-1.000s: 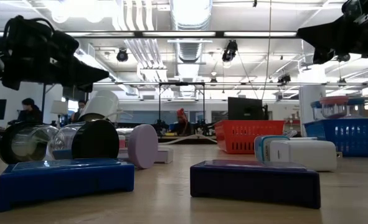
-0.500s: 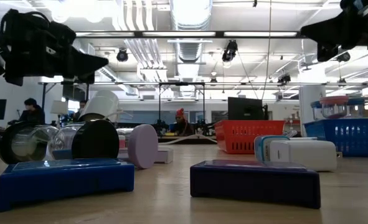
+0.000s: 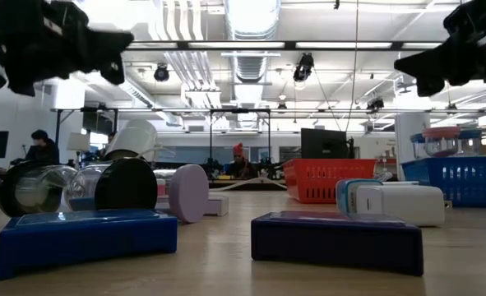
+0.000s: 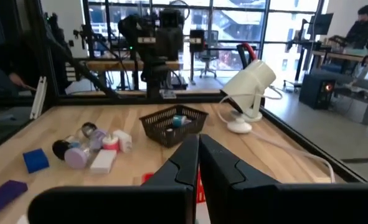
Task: Pick & Place Office items
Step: Put the black hourglass into the blue bin
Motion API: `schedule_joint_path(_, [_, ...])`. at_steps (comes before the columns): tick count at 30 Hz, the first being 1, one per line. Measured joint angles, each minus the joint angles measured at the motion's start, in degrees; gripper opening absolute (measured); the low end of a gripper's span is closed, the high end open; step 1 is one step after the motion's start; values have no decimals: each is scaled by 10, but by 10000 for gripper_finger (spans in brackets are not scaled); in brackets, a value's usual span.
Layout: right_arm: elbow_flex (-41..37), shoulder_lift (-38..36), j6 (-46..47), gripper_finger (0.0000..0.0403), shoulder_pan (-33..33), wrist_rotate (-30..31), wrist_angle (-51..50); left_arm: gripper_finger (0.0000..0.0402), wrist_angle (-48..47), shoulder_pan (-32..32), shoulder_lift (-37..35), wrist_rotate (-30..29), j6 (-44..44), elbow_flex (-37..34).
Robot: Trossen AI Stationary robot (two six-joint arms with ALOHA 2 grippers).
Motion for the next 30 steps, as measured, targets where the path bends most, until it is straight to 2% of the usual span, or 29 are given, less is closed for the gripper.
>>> schedule_joint_path(10, [-1, 0, 7, 8, 0, 0, 18, 5, 0, -63, -1, -2, 8, 39])
schedule_joint_path(20, [-1, 0, -11, 8, 0, 2, 76, 5, 16, -112, 0, -5, 35, 40])
schedule_joint_path(30, [-1, 1, -26, 8, 0, 2, 74, 5, -12, -119, 0, -5, 47, 39])
